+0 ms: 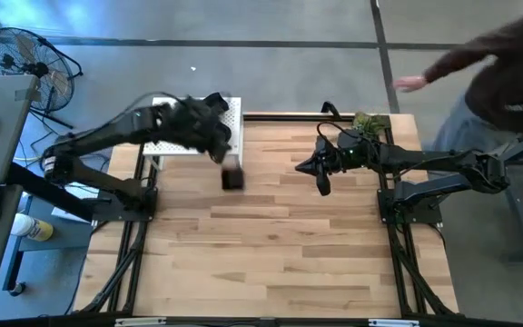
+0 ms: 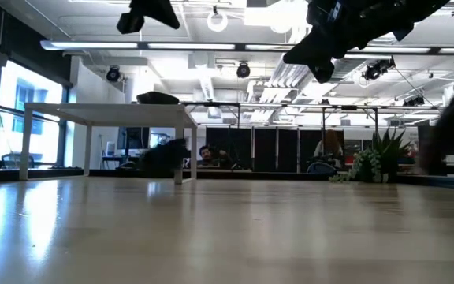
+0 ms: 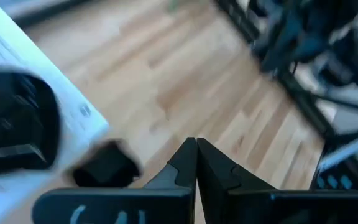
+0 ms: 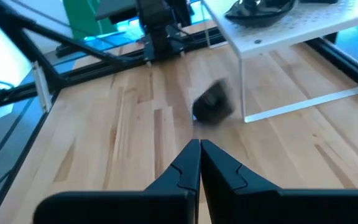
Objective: Pick & Place Mini shaped plates
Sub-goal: Stack the black distorted square plate on top of the other black distorted square plates on the shelf
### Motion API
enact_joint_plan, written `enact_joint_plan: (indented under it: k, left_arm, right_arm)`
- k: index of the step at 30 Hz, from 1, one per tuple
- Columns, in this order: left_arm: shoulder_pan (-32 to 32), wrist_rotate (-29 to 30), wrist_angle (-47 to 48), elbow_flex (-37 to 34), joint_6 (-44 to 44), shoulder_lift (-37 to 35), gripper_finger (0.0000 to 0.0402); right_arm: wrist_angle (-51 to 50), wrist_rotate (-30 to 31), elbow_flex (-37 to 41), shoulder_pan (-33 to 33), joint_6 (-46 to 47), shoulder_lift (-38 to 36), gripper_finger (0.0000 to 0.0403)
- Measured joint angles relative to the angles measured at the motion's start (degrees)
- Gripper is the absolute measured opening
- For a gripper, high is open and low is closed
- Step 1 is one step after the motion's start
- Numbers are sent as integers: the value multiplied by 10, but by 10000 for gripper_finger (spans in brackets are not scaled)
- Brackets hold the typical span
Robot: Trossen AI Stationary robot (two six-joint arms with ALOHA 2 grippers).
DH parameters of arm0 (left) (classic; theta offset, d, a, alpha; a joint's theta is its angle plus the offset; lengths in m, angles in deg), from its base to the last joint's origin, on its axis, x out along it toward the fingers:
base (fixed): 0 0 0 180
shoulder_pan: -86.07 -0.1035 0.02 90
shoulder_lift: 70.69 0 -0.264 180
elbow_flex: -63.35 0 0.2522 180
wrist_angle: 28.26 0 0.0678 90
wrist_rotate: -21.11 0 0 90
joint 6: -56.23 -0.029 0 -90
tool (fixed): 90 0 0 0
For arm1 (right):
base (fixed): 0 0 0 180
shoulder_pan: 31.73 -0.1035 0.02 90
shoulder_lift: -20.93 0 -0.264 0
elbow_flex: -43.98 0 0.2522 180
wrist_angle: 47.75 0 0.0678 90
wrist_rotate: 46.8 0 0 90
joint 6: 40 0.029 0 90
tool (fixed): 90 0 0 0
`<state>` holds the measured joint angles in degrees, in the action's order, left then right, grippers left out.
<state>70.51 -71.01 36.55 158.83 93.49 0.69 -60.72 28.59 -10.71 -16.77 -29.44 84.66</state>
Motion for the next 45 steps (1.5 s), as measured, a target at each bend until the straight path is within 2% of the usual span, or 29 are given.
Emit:
enact_joint_plan:
  k: [4,7,12,16,23,29,35,40,43,45]
  left_arm:
    - [-72,-23,4,0,-34,-21,0]
    - [-100,-51,7,0,-86,-33,0]
    - [-92,-57,51,0,-154,-37,0]
    - [-38,2,50,-13,-159,-37,0]
    - [103,93,29,-87,-70,-62,0]
    - [164,124,28,-169,47,-79,0]
    - [171,132,-3,-271,144,-88,0]
    - [166,152,-84,-351,202,-90,0]
    - [147,145,-116,-379,243,-90,1]
    - [136,136,-102,-391,252,-80,8]
  right_arm:
    - [4,14,0,0,13,0,7]
    - [5,15,0,0,15,0,7]
    - [5,39,0,0,42,0,7]
    - [5,52,0,0,60,0,7]
    - [5,53,0,0,66,0,7]
    - [5,53,0,0,64,0,7]
    - [4,52,0,0,64,0,7]
    - [4,53,0,0,65,0,7]
    - [4,53,0,0,66,0,7]
    - [4,53,0,0,69,0,7]
